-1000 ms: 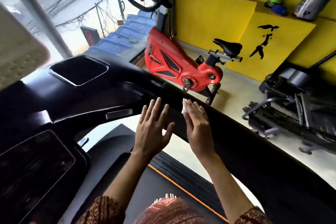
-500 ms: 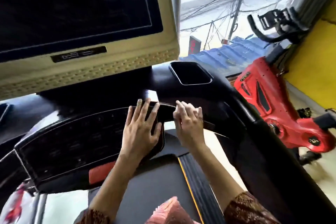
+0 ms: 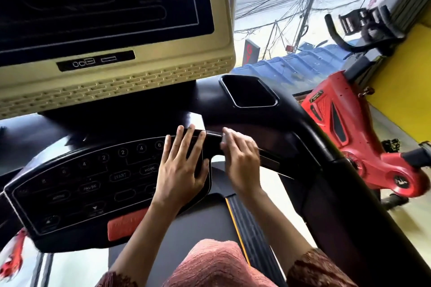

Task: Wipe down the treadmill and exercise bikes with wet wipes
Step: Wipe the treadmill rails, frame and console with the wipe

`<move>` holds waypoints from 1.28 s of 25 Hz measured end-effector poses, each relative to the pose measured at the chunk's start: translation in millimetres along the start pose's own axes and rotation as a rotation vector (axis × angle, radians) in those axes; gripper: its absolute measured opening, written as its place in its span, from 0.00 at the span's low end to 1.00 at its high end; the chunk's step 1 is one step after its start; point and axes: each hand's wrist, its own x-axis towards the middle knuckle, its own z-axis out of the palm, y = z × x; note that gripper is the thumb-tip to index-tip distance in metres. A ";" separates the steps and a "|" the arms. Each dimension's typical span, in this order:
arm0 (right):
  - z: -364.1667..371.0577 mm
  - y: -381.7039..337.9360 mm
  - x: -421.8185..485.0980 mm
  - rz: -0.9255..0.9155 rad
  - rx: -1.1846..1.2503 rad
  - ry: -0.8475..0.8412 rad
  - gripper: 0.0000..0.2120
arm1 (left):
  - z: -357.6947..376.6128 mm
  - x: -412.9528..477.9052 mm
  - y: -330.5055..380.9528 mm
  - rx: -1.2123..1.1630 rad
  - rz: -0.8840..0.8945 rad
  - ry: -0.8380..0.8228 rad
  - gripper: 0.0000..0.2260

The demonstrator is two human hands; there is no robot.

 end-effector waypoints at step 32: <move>-32.4 76.1 -77.7 -0.072 -0.248 -0.060 0.34 | 13.3 21.6 25.5 0.006 0.110 -0.104 0.25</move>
